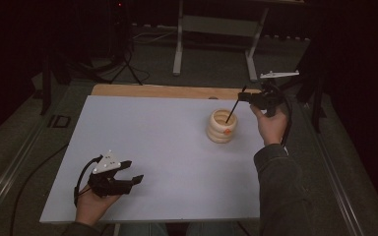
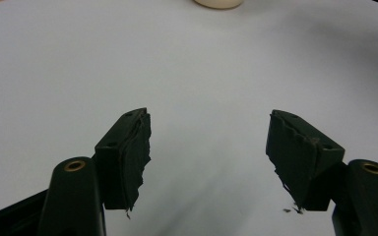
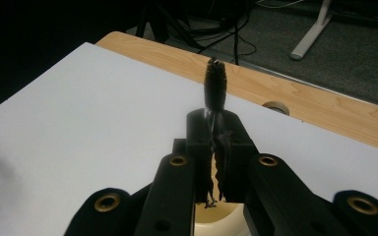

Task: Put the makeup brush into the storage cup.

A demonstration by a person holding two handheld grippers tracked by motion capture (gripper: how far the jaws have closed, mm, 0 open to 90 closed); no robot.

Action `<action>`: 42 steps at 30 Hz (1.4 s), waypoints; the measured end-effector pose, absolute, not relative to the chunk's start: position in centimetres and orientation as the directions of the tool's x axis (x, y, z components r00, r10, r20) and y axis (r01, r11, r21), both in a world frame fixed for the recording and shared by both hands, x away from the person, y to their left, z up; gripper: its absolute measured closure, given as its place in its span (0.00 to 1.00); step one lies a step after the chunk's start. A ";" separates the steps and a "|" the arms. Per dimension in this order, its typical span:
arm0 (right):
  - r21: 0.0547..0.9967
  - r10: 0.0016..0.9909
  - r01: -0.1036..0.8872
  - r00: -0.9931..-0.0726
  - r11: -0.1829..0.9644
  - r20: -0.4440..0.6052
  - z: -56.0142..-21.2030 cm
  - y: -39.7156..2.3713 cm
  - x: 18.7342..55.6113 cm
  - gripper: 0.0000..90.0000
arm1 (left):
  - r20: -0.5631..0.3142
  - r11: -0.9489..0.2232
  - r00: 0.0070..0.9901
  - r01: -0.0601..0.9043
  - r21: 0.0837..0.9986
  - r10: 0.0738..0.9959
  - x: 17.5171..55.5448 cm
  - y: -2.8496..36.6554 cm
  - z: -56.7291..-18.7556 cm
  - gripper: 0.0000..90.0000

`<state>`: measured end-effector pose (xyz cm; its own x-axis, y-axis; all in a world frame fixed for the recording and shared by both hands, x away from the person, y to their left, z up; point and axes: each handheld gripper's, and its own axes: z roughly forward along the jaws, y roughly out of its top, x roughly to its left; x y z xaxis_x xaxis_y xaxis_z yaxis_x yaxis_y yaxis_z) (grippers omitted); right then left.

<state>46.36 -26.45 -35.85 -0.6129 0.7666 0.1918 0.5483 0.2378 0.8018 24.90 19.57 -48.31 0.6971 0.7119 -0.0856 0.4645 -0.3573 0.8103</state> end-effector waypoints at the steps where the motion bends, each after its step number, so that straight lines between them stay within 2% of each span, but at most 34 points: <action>1: 0.802 0.767 0.548 -0.613 0.237 0.192 -36.0 -26.4 46.4 0.95 | -0.085 -0.358 0.697 0.465 0.810 0.712 24.9 19.6 -48.3 0.37; 42: 0.776 0.762 0.589 -0.603 0.226 0.236 -40.4 -25.2 46.5 0.95 | -0.089 -0.357 0.698 0.466 0.810 0.710 24.9 19.6 -48.4 0.37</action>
